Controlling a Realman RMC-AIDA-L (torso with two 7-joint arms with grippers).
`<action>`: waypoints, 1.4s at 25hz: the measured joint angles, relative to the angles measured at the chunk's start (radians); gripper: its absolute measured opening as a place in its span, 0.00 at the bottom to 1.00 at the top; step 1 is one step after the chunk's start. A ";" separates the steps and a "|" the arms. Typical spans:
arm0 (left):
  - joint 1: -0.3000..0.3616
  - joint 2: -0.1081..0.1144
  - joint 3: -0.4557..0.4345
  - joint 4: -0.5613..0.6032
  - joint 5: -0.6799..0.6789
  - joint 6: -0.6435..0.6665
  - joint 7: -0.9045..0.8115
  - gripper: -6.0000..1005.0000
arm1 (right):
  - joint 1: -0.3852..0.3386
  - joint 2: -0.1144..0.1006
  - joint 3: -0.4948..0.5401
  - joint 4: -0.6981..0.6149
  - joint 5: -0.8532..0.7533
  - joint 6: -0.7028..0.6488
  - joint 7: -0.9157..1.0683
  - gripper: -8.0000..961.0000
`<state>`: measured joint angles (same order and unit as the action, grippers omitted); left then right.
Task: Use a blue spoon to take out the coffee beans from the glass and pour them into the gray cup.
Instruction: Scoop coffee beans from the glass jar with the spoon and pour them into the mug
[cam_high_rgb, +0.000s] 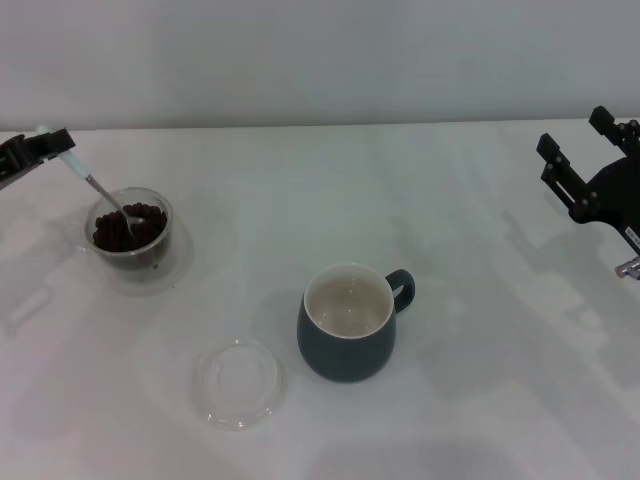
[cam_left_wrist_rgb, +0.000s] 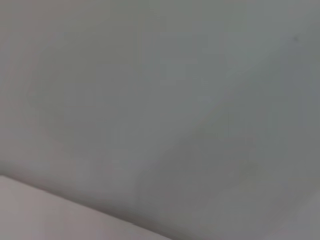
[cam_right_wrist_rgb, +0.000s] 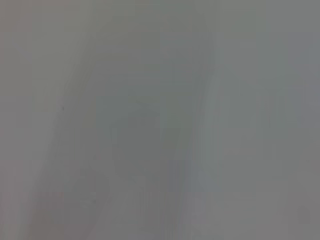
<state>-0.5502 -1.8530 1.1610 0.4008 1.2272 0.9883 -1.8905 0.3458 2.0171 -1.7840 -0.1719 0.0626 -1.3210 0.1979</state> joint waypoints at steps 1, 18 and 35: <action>0.001 0.000 0.000 -0.003 0.000 0.000 -0.008 0.14 | 0.000 0.000 0.000 0.000 0.000 0.000 0.000 0.71; 0.003 -0.001 -0.004 -0.045 -0.008 -0.009 -0.108 0.14 | 0.001 0.000 0.000 0.011 0.000 0.056 0.014 0.71; 0.045 -0.027 -0.117 -0.063 -0.012 -0.007 -0.194 0.14 | 0.005 0.000 0.001 0.008 0.008 0.095 0.011 0.71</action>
<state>-0.5050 -1.8804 1.0444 0.3379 1.2150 0.9814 -2.0844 0.3512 2.0171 -1.7832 -0.1643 0.0707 -1.2258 0.2093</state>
